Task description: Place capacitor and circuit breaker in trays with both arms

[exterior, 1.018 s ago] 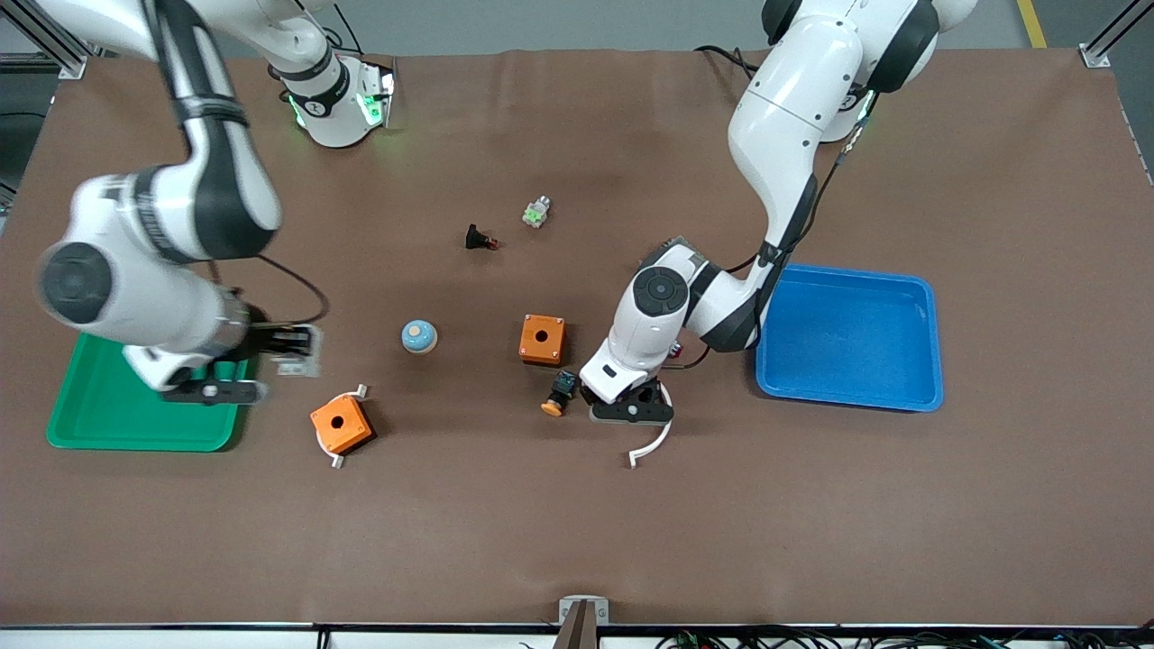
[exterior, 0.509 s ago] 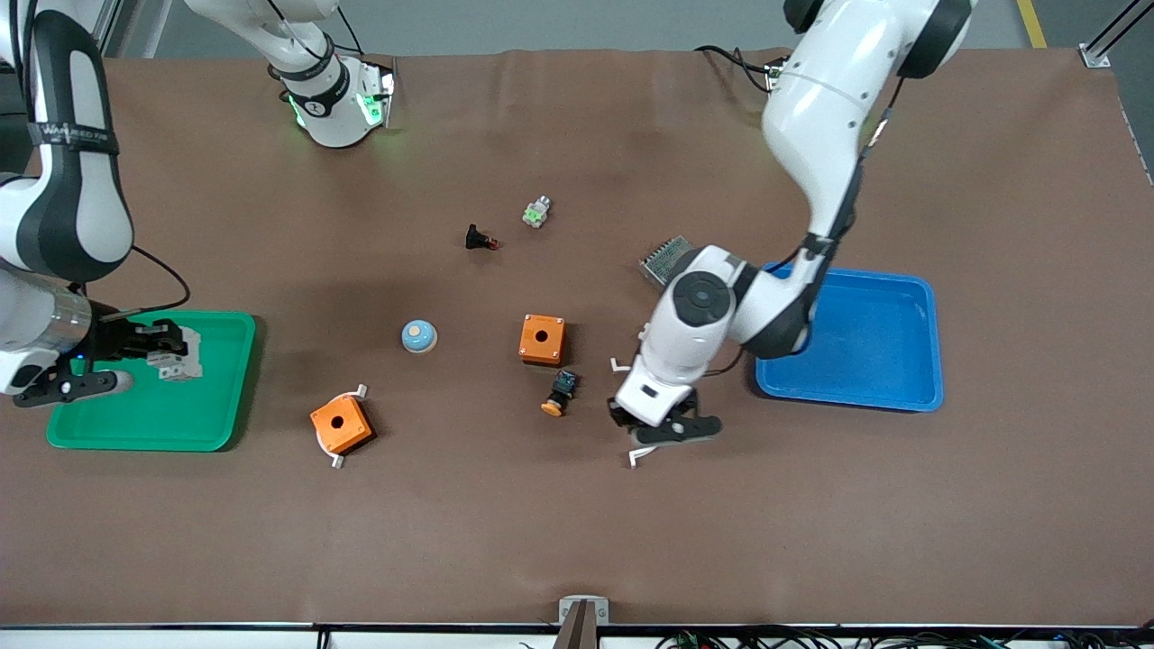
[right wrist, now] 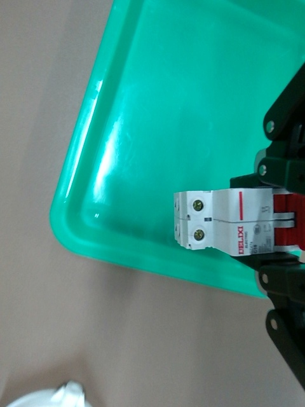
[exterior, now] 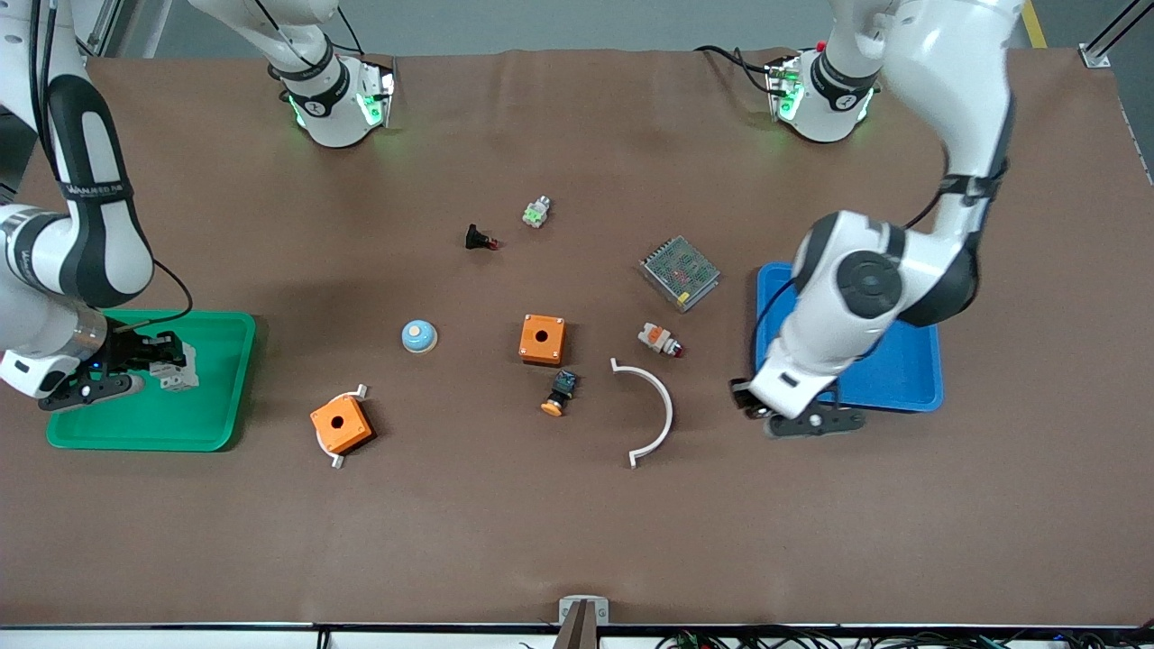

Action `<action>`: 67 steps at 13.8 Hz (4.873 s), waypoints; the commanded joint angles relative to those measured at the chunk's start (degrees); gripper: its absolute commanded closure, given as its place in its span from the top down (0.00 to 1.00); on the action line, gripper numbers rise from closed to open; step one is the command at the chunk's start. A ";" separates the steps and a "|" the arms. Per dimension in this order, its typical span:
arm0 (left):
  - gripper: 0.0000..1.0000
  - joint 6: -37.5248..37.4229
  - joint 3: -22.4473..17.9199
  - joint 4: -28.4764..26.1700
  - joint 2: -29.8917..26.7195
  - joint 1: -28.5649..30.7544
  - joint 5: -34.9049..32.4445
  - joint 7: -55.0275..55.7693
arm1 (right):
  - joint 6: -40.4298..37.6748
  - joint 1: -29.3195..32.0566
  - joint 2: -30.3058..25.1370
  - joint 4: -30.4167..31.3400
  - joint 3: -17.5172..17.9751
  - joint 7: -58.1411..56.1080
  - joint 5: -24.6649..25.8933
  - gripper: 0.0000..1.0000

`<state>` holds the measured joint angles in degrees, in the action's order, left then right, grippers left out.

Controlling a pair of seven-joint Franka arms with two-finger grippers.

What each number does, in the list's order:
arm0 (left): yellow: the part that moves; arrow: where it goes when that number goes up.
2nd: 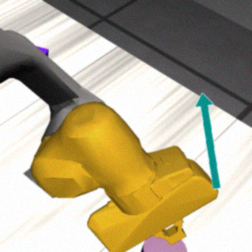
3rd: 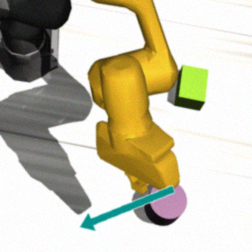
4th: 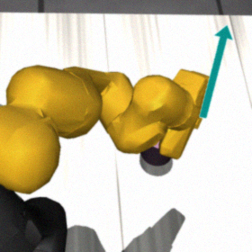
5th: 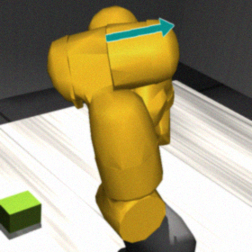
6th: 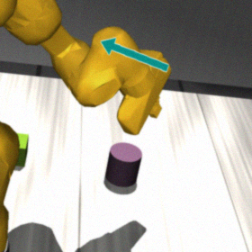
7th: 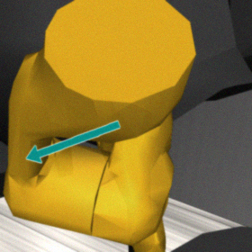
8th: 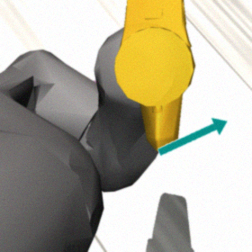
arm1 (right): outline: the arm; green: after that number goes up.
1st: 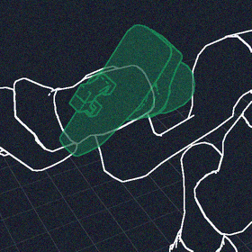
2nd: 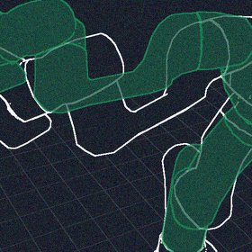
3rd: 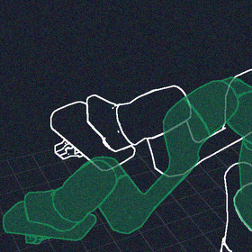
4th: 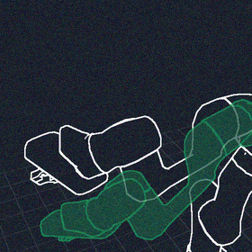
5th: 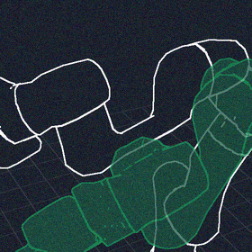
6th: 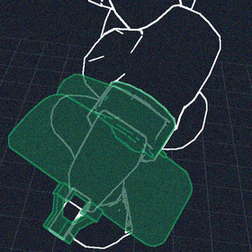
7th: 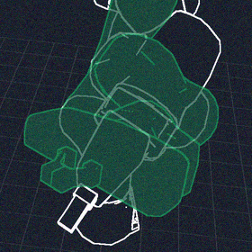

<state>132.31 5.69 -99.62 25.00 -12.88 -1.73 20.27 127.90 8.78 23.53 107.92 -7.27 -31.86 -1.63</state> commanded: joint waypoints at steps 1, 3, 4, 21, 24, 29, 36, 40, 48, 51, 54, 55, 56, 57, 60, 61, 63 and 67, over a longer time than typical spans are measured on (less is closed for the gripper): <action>0.00 0.75 7.29 -11.89 -7.42 12.92 0.06 -12.40 | 2.00 2.03 2.13 -0.25 1.21 -1.97 1.11 0.01; 0.00 0.84 11.69 -15.24 -7.86 21.19 0.06 -18.05 | 3.23 2.55 3.71 -0.34 1.21 -1.98 1.19 0.03; 0.00 1.36 12.50 -16.91 -7.60 22.97 0.06 -18.50 | 3.58 2.64 4.42 -0.52 1.21 -1.98 1.19 0.07; 1.00 10.42 12.59 -21.77 -6.36 22.11 -3.02 -17.98 | -25.92 -7.36 -2.86 -19.14 1.64 14.25 0.49 1.00; 1.00 9.98 12.94 -18.43 -9.61 22.28 -3.02 -17.45 | -30.33 -12.98 -5.06 -21.26 1.73 25.75 0.49 1.00; 1.00 -11.94 12.86 -3.43 -10.77 22.72 -3.11 -18.15 | -31.39 -22.74 -6.74 -23.54 1.73 42.29 0.49 1.00; 1.00 -26.38 12.33 11.08 -14.90 23.25 -2.14 -18.33 | -32.01 -28.03 -8.41 -23.63 1.91 48.56 0.40 1.00; 1.00 -38.00 12.33 18.32 -15.16 23.95 -1.88 -21.12 | -33.76 -28.30 -13.05 -22.94 1.73 48.38 0.32 1.00; 1.00 -38.80 11.98 18.23 -18.76 24.05 -1.88 -23.43 | -39.73 -19.61 -25.80 -17.22 1.21 37.41 0.58 1.00; 1.00 -39.06 -0.20 17.97 -19.55 12.30 -1.79 -23.08 | -40.09 -16.35 -26.52 -17.22 1.21 34.69 0.49 1.00; 1.00 -39.59 -2.00 17.97 -19.64 11.03 -1.00 -22.90 | -40.09 -12.75 -26.60 -17.22 1.73 31.34 0.32 1.00; 1.00 -39.59 -1.91 18.14 -19.64 11.21 -1.00 -22.73 | -40.09 -11.78 -26.60 -17.13 1.82 29.51 0.32 1.00; 1.00 -39.59 -2.00 18.32 -19.55 11.21 -1.00 -22.64 | -40.18 -11.16 -26.69 -17.13 1.73 27.66 0.32 1.00; 1.00 -39.59 -1.91 18.32 -19.47 11.21 -0.91 -22.12 | -40.44 -10.37 -27.13 -17.04 1.73 26.60 0.32 1.00; 1.00 -39.68 -2.00 18.23 -19.55 11.30 -0.91 -21.85 | -40.62 -9.31 -28.62 -15.38 1.64 24.83 0.40 1.00; 1.00 -39.94 -2.09 18.06 -19.90 11.38 -0.91 -22.28 | -40.71 -9.40 -28.54 -15.37 1.56 24.83 0.40 1.00; 1.00 -40.64 -2.17 17.62 -20.61 11.56 -0.13 -22.55 | -40.45 -9.57 -28.36 -15.37 1.56 24.83 0.40 1.00; 1.00 -39.85 -2.00 14.36 -23.86 13.14 1.46 -22.46 | -40.27 -9.75 -28.10 -15.37 1.56 24.83 0.40 1.00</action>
<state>92.20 3.80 -82.43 4.33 -0.09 -1.43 -2.10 87.11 -1.52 -3.28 91.24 -6.31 -6.36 -1.46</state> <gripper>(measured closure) 0.000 0.000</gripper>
